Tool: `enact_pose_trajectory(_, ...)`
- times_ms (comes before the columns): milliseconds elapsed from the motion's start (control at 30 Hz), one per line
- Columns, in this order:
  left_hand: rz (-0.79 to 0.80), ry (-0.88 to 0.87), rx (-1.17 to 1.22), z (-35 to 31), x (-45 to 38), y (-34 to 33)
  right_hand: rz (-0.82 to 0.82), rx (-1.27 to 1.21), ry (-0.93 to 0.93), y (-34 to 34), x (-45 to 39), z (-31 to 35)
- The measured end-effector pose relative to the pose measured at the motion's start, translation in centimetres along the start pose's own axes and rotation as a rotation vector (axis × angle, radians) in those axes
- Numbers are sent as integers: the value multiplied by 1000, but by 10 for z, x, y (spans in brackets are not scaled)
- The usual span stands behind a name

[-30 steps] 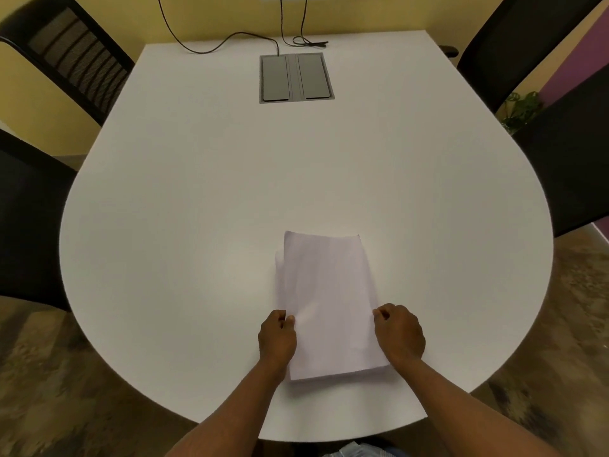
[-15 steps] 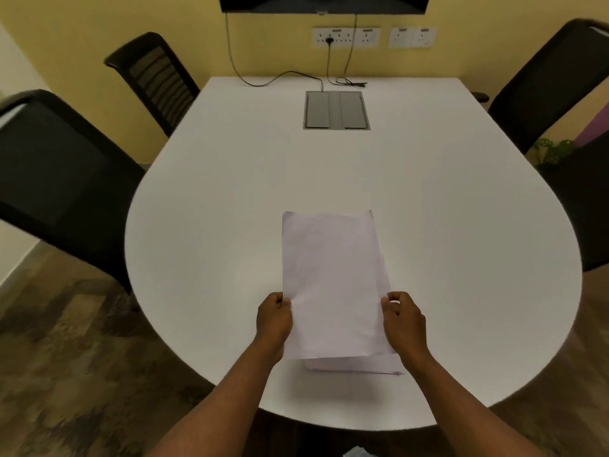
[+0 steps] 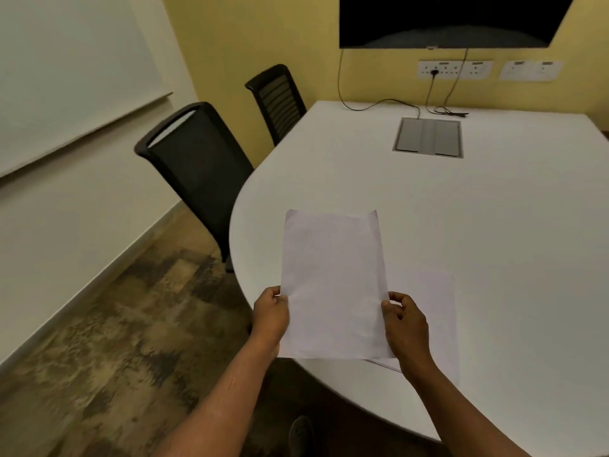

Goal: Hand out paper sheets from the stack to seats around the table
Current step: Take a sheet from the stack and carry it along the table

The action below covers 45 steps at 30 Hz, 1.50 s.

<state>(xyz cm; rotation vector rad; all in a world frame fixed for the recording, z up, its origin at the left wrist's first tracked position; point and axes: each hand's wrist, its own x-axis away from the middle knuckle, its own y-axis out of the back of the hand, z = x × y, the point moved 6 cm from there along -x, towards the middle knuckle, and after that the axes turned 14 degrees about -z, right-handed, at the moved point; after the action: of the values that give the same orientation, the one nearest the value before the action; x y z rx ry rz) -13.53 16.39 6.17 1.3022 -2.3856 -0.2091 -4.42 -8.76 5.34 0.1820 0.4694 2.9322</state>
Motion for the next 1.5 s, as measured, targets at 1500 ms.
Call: enact_pose_trajectory(1500, -75, -576, 100, -330, -523, 233, -87, -293, 406, -518, -48, 385)
